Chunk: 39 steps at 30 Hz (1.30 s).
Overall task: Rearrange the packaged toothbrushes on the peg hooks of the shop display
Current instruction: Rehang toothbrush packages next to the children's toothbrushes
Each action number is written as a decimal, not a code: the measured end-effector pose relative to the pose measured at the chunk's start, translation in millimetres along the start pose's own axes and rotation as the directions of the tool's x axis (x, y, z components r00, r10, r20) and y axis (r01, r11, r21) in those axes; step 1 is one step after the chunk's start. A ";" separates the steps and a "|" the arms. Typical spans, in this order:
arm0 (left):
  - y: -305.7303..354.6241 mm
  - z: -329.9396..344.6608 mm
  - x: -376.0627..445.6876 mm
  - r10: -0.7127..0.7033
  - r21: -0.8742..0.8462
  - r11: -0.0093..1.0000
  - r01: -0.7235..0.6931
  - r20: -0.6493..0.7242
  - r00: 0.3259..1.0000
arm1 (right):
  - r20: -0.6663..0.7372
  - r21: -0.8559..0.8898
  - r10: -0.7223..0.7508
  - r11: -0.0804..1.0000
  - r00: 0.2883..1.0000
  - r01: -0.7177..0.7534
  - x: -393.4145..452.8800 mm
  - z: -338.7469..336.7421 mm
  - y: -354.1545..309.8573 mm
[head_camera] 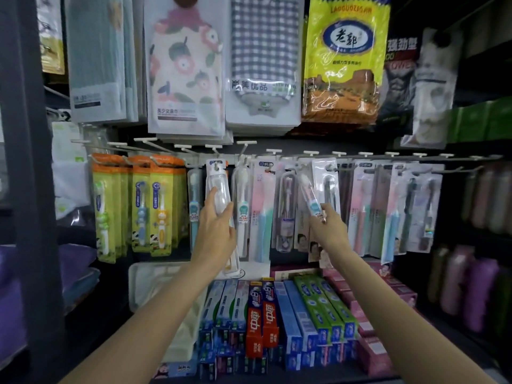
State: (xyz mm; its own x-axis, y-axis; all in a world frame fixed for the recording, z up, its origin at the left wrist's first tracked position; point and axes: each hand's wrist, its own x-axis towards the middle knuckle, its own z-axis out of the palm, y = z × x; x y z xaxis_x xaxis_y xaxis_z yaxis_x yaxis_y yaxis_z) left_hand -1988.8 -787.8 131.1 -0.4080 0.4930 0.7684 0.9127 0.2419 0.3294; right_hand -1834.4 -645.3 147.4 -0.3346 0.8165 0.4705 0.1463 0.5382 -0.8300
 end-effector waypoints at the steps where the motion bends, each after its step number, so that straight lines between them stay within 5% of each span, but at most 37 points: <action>1: 0.0 -0.1 0.3 0.000 0.003 1.000 0.000 0.002 1.000 | -0.010 -0.034 -0.030 0.999 1.000 0.029 -1.1 -4.0 -0.3; 8: 0.6 -3.1 -1.1 0.012 0.041 0.999 -0.013 0.026 1.000 | -0.051 -0.190 -0.347 0.924 0.937 0.332 -7.9 -12.5 -12.6; 12: -0.7 -10.7 -3.8 -0.005 0.021 1.000 0.004 0.051 0.999 | 0.004 -0.101 -0.391 0.916 0.921 0.389 -14.9 -6.6 -23.6; 20: -26.5 -40.6 -17.1 -0.108 -0.136 0.985 0.106 -0.008 0.994 | 0.383 0.013 -0.476 0.860 0.792 0.510 -40.3 63.1 -43.8; 32: -88.5 -67.3 -27.8 -0.191 -0.095 0.978 0.183 -0.073 0.979 | 0.173 0.006 -0.507 0.858 0.844 0.514 -44.6 136.8 -66.9; 39: -80.3 -62.6 -22.9 -0.156 -0.113 0.982 0.150 -0.043 0.987 | 0.274 -0.031 -0.425 0.892 0.863 0.450 -45.1 142.7 -68.7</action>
State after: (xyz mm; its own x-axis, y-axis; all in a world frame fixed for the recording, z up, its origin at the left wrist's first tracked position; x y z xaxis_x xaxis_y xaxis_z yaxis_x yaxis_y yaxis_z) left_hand -2051.2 -870.9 121.4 -0.5436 0.4129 0.7308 0.8380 0.2172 0.5007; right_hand -1962.2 -749.0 140.5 -0.6061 0.4181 0.6767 0.0090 0.8543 -0.5198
